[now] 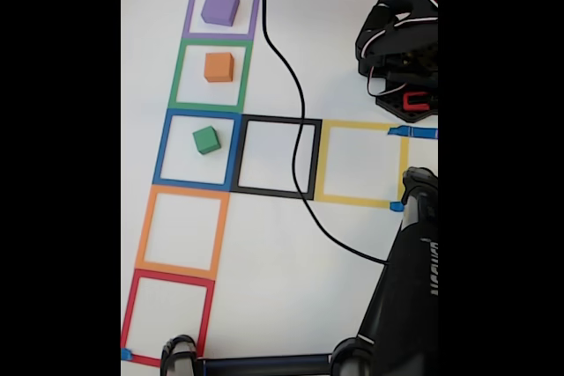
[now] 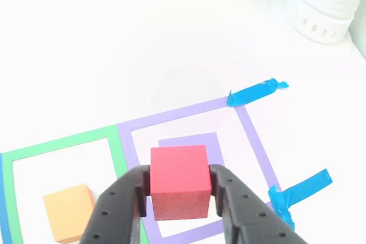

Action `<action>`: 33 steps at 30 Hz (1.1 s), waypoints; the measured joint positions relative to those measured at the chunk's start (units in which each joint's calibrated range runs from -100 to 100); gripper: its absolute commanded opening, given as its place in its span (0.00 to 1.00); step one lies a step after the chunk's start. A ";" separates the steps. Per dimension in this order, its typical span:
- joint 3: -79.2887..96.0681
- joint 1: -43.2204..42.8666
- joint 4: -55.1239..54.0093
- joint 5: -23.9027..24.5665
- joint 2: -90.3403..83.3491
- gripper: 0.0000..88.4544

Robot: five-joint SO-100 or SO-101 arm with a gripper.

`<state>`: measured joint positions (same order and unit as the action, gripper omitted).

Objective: Tower of hanoi

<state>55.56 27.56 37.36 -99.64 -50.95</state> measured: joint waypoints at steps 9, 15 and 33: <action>17.97 1.52 -31.04 0.00 9.03 0.01; 18.33 2.57 -44.26 0.00 20.43 0.01; 20.10 2.69 -72.55 0.00 44.74 0.02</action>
<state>75.65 30.25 -35.19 -99.64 -6.21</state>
